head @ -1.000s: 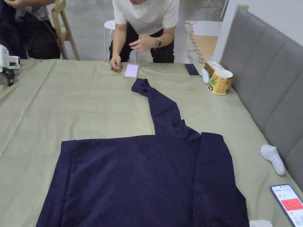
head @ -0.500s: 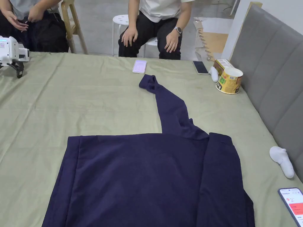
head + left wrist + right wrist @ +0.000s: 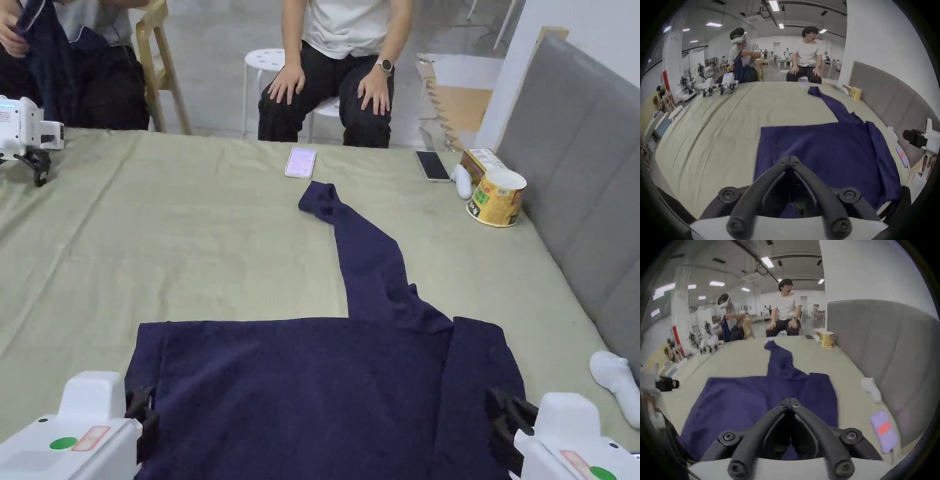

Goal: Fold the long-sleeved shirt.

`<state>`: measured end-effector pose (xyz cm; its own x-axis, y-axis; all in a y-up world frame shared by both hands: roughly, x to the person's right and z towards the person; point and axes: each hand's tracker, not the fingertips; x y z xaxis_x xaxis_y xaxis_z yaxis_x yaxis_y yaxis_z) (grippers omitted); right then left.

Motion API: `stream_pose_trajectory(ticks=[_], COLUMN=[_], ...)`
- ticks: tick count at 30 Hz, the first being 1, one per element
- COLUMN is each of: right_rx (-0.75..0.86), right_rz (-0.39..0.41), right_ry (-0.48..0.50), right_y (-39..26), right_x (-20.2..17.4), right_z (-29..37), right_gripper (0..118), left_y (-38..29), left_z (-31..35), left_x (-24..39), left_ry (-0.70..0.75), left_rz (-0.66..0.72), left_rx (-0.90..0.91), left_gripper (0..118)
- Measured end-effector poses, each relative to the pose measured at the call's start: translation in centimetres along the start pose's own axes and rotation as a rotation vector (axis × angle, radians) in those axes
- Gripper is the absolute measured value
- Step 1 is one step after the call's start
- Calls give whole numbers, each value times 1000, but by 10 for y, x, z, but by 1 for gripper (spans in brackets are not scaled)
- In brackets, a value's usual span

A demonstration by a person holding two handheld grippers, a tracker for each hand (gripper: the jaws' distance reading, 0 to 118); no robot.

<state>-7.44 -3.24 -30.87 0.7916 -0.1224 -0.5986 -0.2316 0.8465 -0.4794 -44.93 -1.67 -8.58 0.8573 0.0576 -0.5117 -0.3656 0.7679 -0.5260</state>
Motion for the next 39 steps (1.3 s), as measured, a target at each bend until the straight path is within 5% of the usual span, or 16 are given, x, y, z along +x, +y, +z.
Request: stream_pose_trajectory(ticks=[3,6,8,9,12,19,22,25,26,27,28,30,33,36,39], right_rx=[-28,-44,-80,-87,-91,-153,-236,-328,-392,-426,-399,-327,-236,-178,-111], right_rz=[42,36,29,18,31,43,36,106,130,153,160,81,140,29,73], right_ry=[-46,24,37,46,80,51,67,56,37,14,13,66,60,120,104], right_y=[18,50,79,94,136,213,228,220,215,207,203,205,213,227,233], right_x=[-10,-8,-6,-6,-9,-26,-37,-48,-50,-51,-52,-50,-50,-44,-40], right_z=[-56,-126,-185,-216,-302,-484,-538,-563,-567,-567,-562,-547,-514,-468,-401], right_gripper=[0,3,71,96,117,115,97,94,75,34,7,7,7,7,7], left_y=[18,37,48,53,63,73,69,65,64,64,64,64,63,60,57], left_z=[-36,-81,-112,-127,-162,-224,-234,-242,-243,-244,-243,-240,-222,-201,-174], left_x=[20,28,32,33,37,33,29,29,30,30,29,28,27,29,30], left_ry=[-20,-44,-42,-57,-86,-118,-114,-125,-114,-112,-127,-121,-120,-114,-117], left_rz=[26,33,33,38,54,92,101,86,70,67,67,82,89,73,96], left_rx=[24,10,-7,-18,-41,-86,-90,-105,-108,-107,-110,-113,-119,-113,-96], left_gripper=[3,3,3,3,3,3,3,3,3,3,3,3,3,3,3])
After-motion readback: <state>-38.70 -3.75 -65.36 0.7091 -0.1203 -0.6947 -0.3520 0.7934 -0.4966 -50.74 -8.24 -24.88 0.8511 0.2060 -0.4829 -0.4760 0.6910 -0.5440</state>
